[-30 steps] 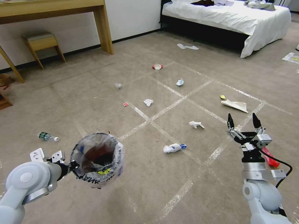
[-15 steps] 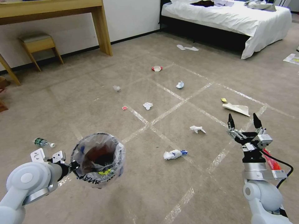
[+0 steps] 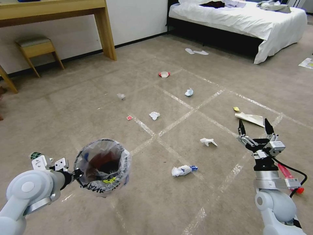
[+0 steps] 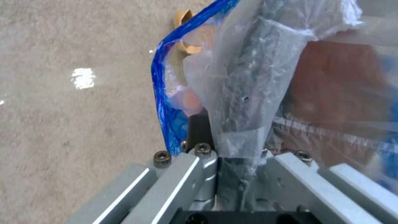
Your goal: Pick up the trash bin and place the garbage on the floor into it.
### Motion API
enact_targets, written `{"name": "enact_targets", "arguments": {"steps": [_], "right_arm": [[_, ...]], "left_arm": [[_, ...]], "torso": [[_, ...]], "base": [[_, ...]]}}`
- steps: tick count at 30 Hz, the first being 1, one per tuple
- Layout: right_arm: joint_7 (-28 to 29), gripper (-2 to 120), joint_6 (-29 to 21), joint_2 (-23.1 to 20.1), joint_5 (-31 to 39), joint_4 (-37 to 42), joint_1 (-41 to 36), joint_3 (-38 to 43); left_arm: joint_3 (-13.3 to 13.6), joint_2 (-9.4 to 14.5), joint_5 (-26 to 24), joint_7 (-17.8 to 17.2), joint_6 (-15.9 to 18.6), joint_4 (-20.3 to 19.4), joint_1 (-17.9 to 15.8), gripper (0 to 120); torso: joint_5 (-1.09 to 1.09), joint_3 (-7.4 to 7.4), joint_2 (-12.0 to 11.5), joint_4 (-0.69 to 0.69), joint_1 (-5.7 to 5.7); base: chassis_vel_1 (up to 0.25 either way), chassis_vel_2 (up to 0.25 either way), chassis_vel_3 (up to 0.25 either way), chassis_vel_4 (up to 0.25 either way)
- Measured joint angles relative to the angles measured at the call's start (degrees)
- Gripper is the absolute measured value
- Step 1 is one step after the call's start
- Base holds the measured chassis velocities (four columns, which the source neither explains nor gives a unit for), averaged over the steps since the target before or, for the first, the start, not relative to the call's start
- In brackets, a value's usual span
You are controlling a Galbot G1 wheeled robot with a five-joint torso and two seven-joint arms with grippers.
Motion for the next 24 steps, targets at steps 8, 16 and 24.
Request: {"name": "enact_targets", "arguments": {"steps": [8,16,24], "right_arm": [[0.24,100,0.17,0.11,-0.54,-0.01,0.06,-0.27],[0.62,100,0.25,0.22,-0.64,-0.13,0.03,-0.34],[0.66,100,0.24,0.16,-0.61,0.05,-0.15,-0.24]], "left_arm": [[0.10,-0.11,0.43,0.00,-0.04,-0.01,0.03,1],[0.15,-0.10,0.56,0.00,-0.06,-0.18,0.21,1],[0.14,-0.48,1.13,0.17,-0.07,-0.40,0.76,1]], "torso": [[0.00,0.00,0.00,0.01,0.00],[0.00,0.00,0.00,0.01,0.00],[0.00,0.00,0.00,0.01,0.00]], "base": [[-0.114,0.118,0.114,-0.116],[-0.094,0.090,0.099,-0.104],[-0.094,0.101,0.104,-0.102]]}}
